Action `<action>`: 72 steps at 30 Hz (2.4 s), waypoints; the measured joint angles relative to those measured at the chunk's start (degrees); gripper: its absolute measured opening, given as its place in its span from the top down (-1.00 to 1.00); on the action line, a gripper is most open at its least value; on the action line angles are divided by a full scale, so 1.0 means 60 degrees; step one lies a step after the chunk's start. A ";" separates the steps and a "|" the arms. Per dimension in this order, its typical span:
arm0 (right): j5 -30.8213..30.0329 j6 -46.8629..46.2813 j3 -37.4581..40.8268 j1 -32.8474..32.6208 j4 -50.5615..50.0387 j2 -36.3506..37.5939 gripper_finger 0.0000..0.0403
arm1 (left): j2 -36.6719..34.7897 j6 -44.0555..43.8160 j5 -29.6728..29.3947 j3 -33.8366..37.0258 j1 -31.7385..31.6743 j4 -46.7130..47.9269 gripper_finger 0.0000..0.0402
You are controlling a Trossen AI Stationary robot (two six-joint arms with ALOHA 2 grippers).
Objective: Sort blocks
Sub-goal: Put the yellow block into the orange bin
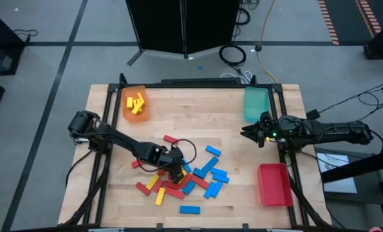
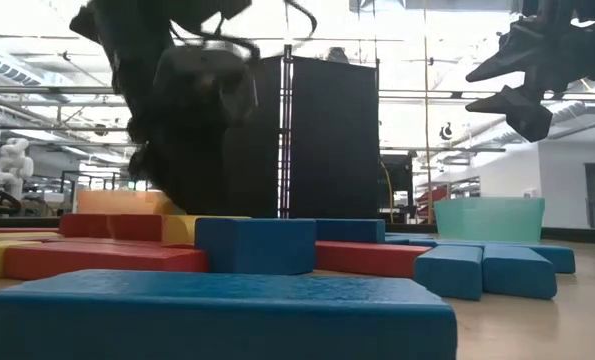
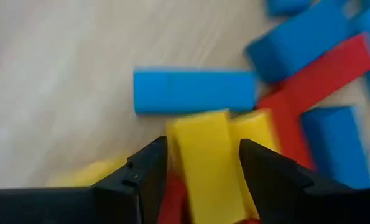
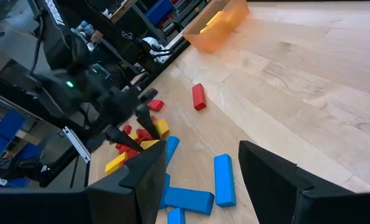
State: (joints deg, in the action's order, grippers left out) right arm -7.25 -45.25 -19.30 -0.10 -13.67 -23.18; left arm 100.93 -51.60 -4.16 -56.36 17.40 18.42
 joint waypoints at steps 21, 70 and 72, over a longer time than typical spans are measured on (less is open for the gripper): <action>-0.0004 -0.0106 0.0001 0.0000 -0.0277 0.0000 0.04 | 0.1133 0.0113 0.0551 -0.1577 0.0068 0.1501 0.44; -0.0036 -0.0152 0.0001 0.0000 -0.0199 -0.0004 0.04 | -0.1940 0.3052 -0.4831 -0.7445 -0.6340 1.0562 0.44; -0.0035 -0.0160 0.0000 0.0000 -0.0200 -0.0002 0.04 | -0.1931 0.3230 -0.4835 -0.7435 -0.6920 1.0551 0.44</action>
State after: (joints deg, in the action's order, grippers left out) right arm -7.45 -46.22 -19.30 -0.10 -14.87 -23.19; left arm 89.34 -32.22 -33.17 -100.97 -24.12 81.73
